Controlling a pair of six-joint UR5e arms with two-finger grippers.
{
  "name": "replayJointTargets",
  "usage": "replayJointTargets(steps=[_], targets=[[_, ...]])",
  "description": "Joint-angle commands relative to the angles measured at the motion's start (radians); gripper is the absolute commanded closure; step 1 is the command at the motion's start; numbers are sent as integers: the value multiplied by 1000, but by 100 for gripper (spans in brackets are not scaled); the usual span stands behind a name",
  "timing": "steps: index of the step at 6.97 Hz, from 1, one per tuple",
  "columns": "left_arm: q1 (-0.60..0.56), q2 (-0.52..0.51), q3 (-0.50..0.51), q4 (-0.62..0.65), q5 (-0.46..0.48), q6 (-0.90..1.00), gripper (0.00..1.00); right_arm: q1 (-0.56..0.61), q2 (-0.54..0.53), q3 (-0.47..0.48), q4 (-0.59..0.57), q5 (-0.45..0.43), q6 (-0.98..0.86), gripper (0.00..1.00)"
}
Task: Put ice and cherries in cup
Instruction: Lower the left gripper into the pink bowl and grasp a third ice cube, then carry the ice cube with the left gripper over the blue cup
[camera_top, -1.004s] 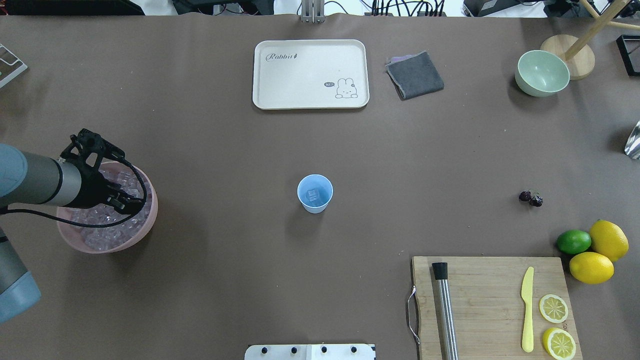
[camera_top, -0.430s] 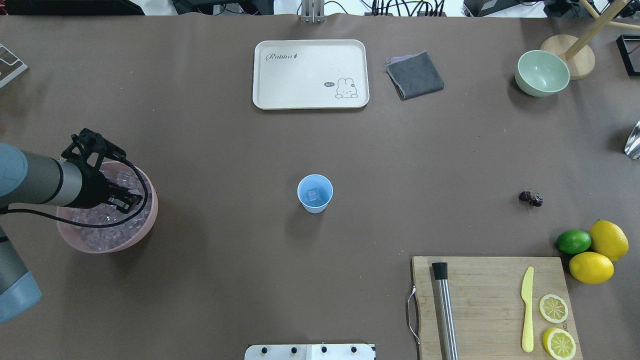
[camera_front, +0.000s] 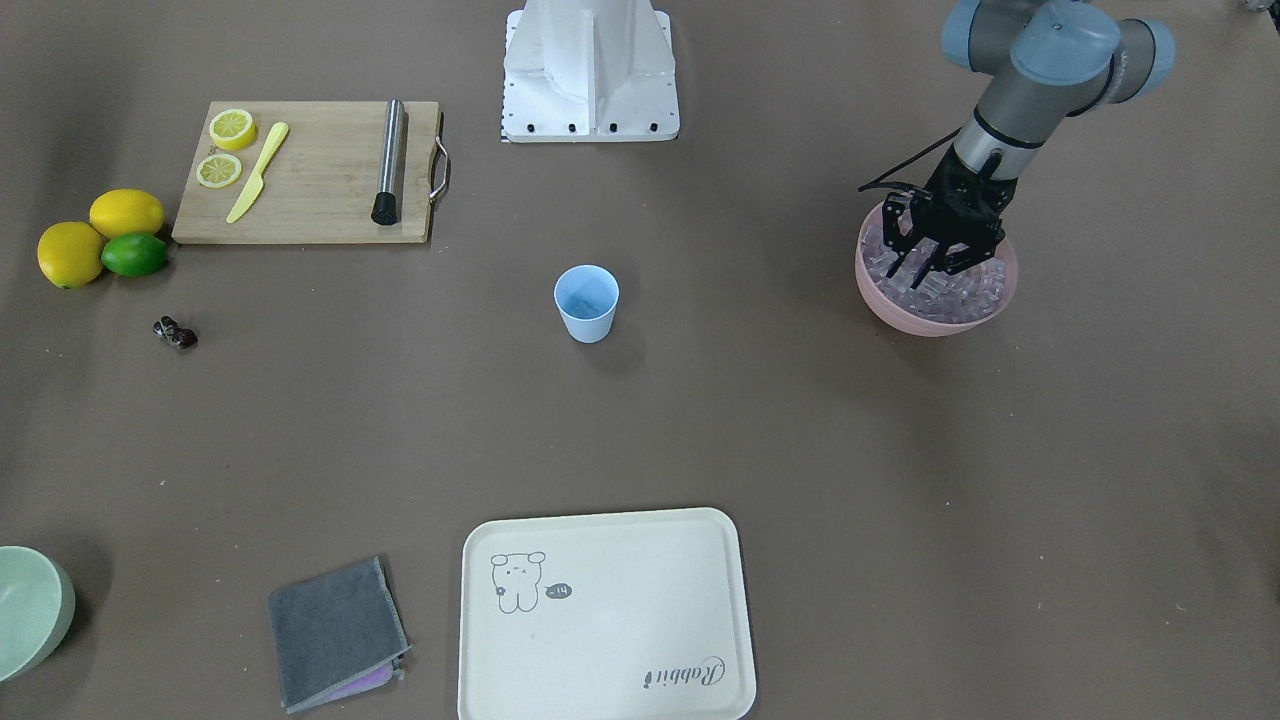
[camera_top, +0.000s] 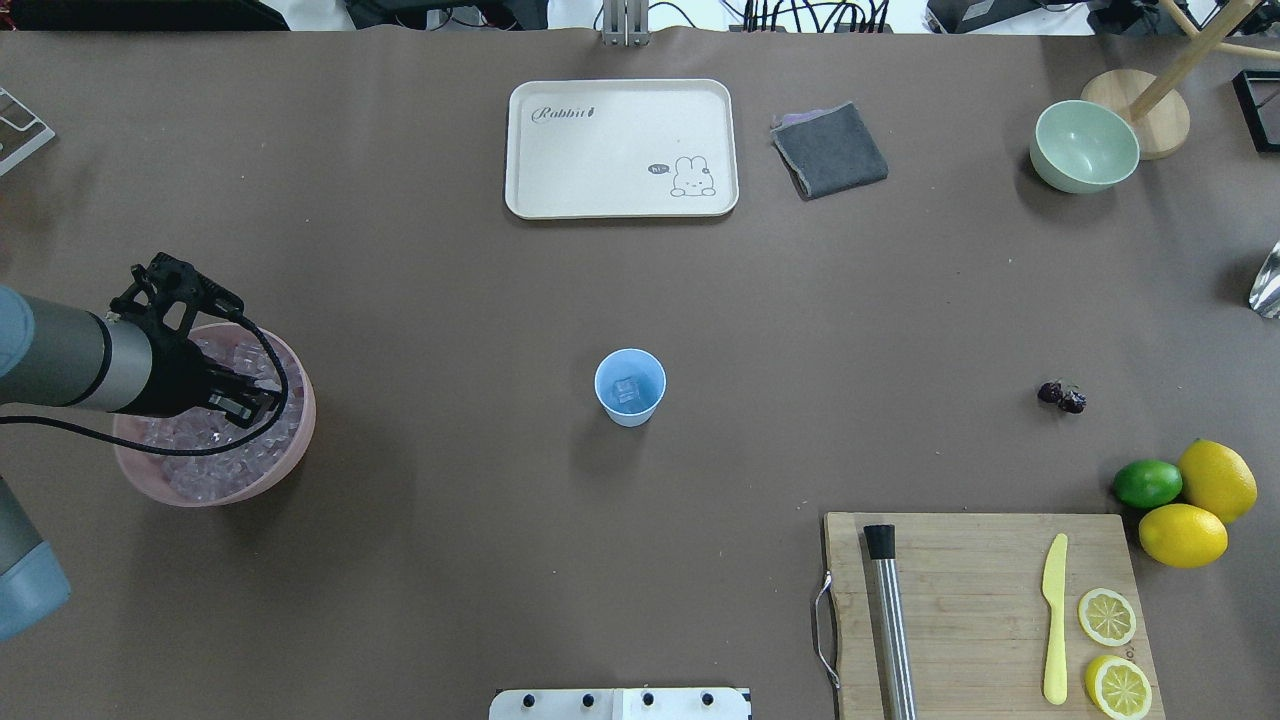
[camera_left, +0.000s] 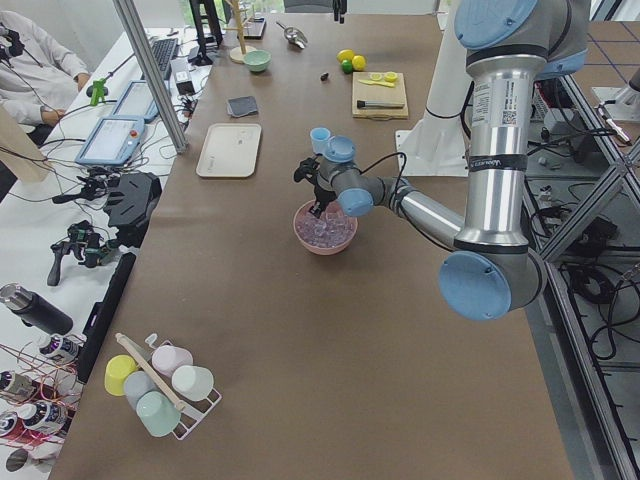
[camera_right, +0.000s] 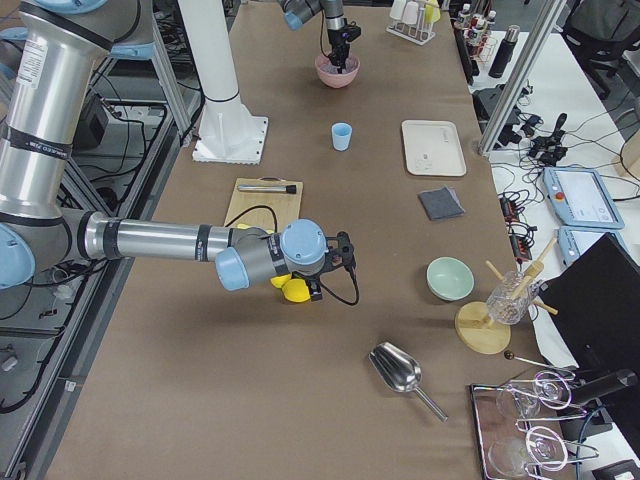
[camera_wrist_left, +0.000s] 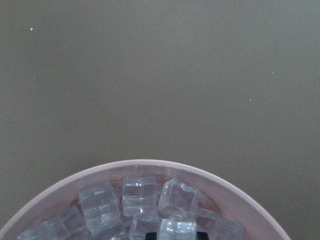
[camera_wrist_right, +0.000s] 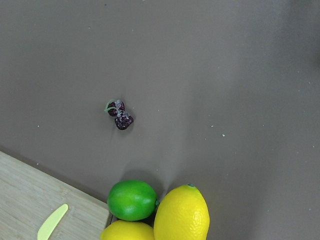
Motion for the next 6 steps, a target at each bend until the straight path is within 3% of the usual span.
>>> replayJointTargets(steps=[1, 2, 4, 6], targets=[[-112, -10, -43, 2, -150, -9, 100, 0, 6, 1, 0, 0, 1, 0], [-103, -65, -42, 23, -156, -97, 100, 0, 9, 2, 0, 0, 1, 0], [-16, -301, -34, 203, -123, -281, 100, -5, 64, 7, 0, -6, 78, 0], [163, -522, 15, 342, 60, -484, 100, -64, 121, 25, -2, -30, 178, 0]])
